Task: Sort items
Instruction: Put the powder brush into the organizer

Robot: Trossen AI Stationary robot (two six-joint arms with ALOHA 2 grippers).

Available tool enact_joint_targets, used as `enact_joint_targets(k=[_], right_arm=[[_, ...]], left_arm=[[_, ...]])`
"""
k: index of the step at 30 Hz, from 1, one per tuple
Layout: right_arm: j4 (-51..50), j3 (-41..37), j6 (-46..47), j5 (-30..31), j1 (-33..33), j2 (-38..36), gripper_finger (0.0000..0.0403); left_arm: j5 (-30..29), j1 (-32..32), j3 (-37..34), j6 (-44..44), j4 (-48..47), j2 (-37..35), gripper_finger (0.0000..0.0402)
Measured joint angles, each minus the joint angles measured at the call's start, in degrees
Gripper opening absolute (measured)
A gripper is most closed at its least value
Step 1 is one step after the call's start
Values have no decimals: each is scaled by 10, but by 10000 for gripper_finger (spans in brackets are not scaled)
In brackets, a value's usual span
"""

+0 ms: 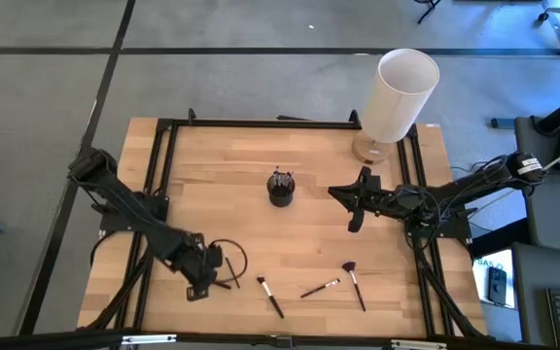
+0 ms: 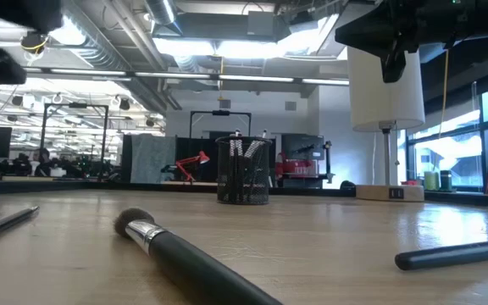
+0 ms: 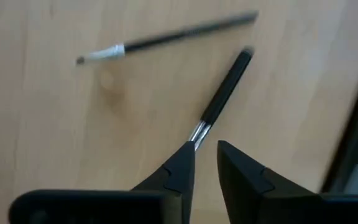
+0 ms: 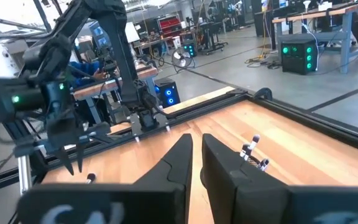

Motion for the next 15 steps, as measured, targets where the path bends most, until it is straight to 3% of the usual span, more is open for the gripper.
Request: enact_joint_targets(k=[10,15], right_arm=[[-6,0,-1,0,0,0,37],[-5,0,-1,0,0,0,37]], left_arm=[[-7,-41,0,60,0,55,154],[-17,-51,0,87,0,90,164]])
